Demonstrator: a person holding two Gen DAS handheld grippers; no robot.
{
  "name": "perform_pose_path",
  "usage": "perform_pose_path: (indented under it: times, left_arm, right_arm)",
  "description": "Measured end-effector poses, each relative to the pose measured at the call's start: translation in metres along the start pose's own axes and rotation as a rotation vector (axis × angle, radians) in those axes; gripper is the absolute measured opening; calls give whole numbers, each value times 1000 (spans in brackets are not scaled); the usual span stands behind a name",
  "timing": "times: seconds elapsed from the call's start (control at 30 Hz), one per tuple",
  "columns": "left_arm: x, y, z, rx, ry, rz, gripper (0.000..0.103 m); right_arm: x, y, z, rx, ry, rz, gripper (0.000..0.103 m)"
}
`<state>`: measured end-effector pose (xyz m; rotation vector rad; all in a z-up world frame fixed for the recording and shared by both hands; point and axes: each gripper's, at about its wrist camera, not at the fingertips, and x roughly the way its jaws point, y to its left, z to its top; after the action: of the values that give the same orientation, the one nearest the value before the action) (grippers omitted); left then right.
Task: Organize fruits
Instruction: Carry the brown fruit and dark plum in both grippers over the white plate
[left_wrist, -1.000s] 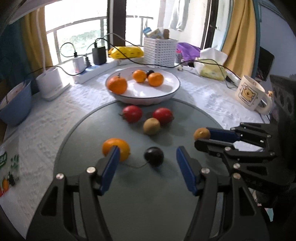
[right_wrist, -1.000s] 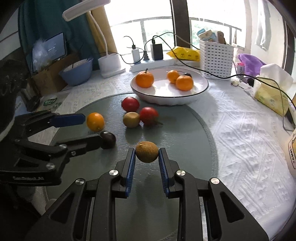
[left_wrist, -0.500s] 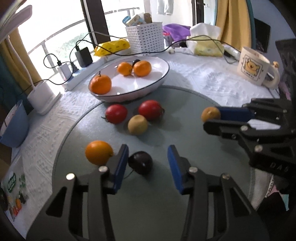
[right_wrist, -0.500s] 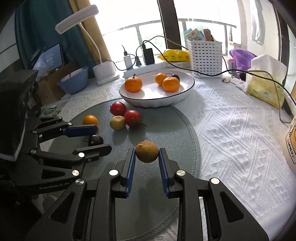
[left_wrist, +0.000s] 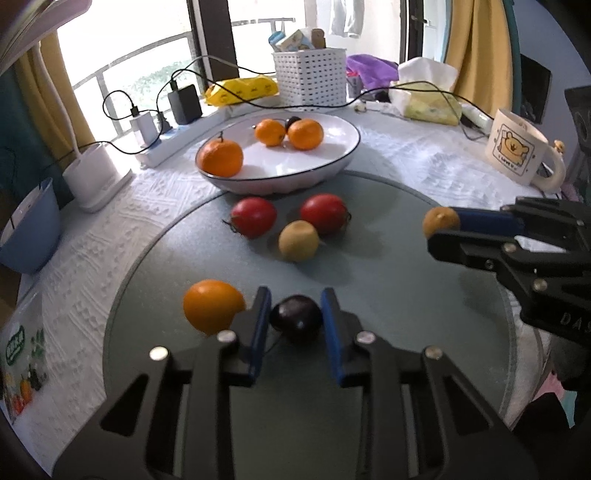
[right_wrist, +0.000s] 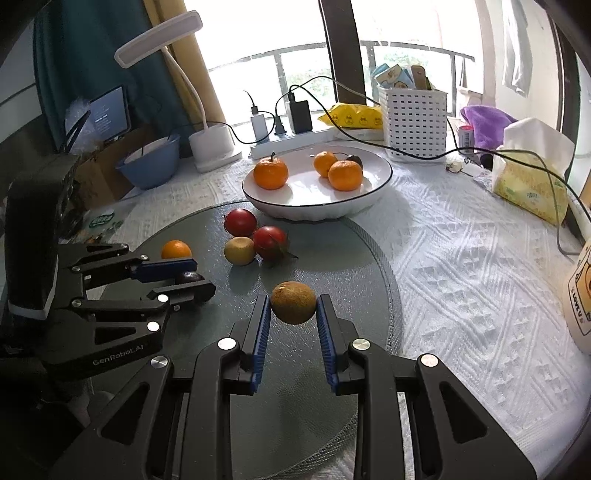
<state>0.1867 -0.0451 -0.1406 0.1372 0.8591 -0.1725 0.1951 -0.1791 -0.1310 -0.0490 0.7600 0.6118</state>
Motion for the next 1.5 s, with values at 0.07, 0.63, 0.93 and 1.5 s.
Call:
perform_pose_path:
  times: [0.07, 0.63, 0.93, 1.5]
  left_arm:
    - [-3, 0, 1, 3, -9, -12, 29]
    - [-32, 7, 42, -23, -141, -91, 29]
    - [-38, 27, 61, -125, -212, -125, 29]
    - [-18, 52, 97, -170, -268, -129, 29]
  right_arm:
    - [0, 1, 3, -6, 0, -2, 28]
    - [-1, -2, 39, -38, -33, -16, 28]
    - [0, -8, 64, -59, -64, -33, 28]
    - [17, -30, 102, -72, -83, -67, 28]
